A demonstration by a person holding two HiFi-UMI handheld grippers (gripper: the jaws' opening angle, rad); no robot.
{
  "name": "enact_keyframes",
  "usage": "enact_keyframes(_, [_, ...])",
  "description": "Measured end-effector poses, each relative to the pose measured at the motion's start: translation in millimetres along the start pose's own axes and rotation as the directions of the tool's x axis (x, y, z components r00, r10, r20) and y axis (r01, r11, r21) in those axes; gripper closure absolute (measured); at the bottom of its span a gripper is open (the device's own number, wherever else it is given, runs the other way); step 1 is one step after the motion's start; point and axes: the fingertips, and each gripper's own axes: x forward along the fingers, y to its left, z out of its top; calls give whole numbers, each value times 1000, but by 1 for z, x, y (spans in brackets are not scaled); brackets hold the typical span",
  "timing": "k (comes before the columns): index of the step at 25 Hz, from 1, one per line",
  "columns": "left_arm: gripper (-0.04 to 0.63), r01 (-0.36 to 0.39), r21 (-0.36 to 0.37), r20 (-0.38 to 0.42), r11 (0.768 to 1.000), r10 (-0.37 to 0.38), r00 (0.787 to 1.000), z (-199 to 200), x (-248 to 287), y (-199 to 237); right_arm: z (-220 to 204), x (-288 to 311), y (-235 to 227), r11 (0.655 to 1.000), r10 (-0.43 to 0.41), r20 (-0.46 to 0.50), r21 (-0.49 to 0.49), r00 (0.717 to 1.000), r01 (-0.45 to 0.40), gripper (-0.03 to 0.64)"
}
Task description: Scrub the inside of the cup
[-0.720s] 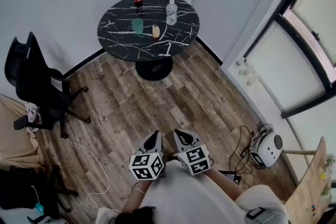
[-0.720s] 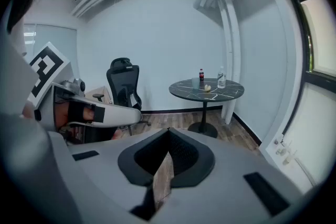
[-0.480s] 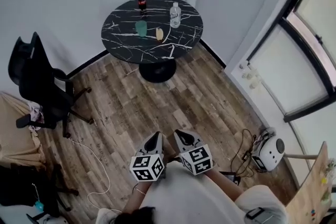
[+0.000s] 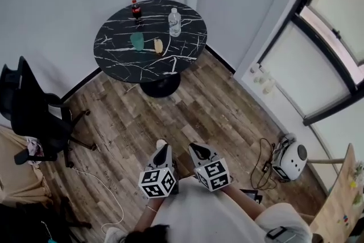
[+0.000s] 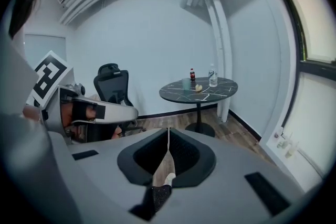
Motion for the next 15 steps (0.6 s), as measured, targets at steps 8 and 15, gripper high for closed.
enact_keyframes(8, [583,42,10,-24,999,-42,999,53,62,36,44,64,-29,999,-41,-13,21,999,41,581])
enact_keyframes(15, [583,60,20,-42,998,-59,997,96,102,73,77,117,-50,995,-52,-28,82,998,54,580])
